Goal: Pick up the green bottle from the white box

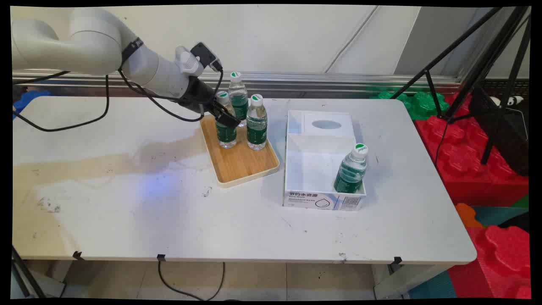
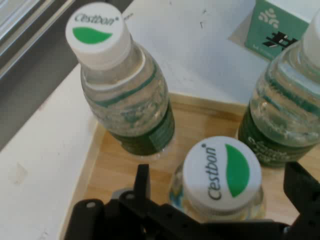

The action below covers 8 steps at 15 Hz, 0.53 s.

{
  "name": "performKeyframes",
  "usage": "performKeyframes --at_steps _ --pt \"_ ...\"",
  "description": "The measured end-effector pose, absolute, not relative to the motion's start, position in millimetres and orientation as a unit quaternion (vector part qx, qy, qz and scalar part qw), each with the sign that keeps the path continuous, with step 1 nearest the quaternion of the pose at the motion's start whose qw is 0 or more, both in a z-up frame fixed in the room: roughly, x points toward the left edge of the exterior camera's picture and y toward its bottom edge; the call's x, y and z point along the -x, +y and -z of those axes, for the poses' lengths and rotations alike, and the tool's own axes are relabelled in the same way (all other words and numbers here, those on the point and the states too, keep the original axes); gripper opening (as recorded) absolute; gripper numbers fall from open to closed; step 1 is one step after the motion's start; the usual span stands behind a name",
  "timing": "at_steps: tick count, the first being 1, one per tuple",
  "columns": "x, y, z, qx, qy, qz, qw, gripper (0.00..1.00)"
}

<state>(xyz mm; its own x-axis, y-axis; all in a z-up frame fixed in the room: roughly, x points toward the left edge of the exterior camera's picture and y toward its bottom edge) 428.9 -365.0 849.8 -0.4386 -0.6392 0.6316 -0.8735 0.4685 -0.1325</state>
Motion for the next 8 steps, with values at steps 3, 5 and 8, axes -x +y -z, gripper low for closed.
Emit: performKeyframes --at_steps 3,5,8 --pt "-429.5 -363.7 -855.0 -0.456 -0.819 -0.233 0.260 1.00" --pt "-430.1 -361.2 -861.1 -0.452 -0.819 -0.238 0.261 1.00" --pt "-428.0 -357.3 -875.1 -0.442 -0.821 -0.248 0.263 1.00"
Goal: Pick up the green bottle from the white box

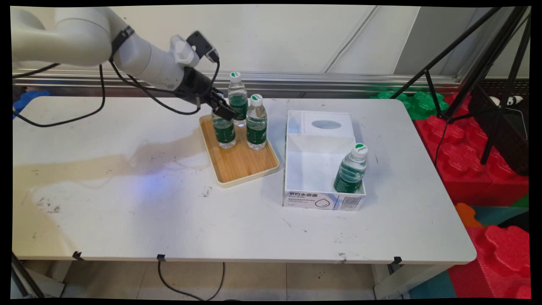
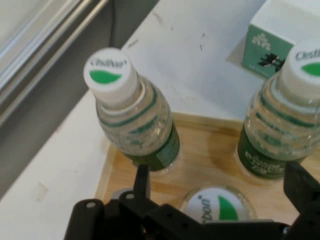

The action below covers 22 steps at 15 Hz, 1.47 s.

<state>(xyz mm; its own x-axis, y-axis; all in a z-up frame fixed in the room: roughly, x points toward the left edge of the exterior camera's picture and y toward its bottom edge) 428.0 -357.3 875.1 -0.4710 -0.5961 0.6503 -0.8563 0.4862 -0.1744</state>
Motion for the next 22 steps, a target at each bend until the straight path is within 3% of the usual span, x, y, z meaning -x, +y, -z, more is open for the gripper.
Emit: performKeyframes --at_steps 11,22 --pt "-398.1 -322.4 -949.8 -0.392 -0.834 -0.279 0.270 1.00" --pt "-312.9 -277.1 -978.7 -0.327 -0.872 -0.222 0.289 1.00"
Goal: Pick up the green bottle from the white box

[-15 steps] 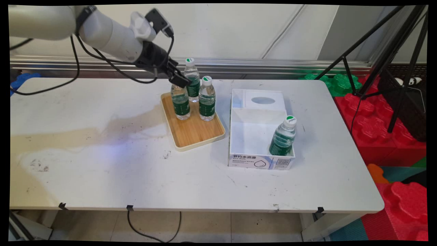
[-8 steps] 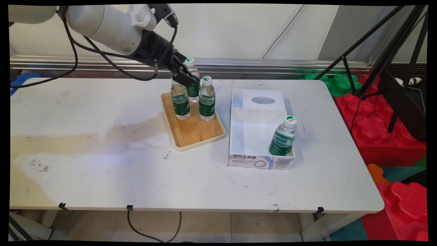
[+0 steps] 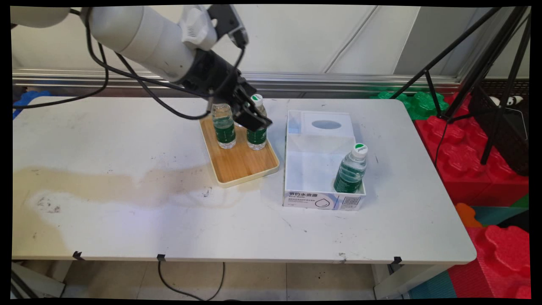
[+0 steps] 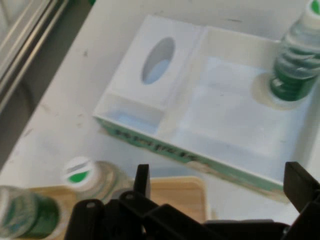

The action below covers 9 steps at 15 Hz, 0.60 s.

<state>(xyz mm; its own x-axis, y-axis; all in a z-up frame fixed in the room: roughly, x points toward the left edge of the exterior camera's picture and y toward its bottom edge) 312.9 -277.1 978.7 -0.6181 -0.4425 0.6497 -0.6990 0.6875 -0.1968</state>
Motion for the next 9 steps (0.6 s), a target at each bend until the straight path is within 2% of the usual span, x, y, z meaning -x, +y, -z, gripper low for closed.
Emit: performKeyframes --at_steps 9 --pt "-240.7 -277.9 -968.7 -0.325 -0.878 -0.183 0.300 1.00"
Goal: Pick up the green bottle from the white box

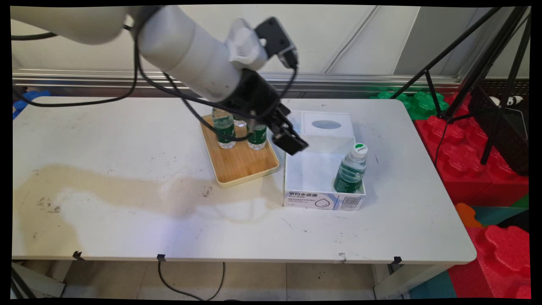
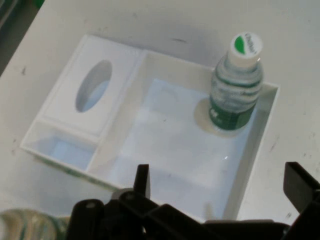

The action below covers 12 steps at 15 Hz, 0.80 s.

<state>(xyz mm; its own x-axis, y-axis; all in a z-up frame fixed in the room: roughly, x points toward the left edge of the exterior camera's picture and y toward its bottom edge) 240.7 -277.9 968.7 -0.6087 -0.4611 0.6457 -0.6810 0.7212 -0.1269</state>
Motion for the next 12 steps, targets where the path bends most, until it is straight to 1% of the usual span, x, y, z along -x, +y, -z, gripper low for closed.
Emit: performKeyframes --at_steps 4,12 --pt "-209.3 -289.5 -955.2 -0.334 -0.877 -0.171 0.301 1.00" --pt "-153.5 -321.6 -914.9 -0.336 -0.881 -0.150 0.297 1.00"
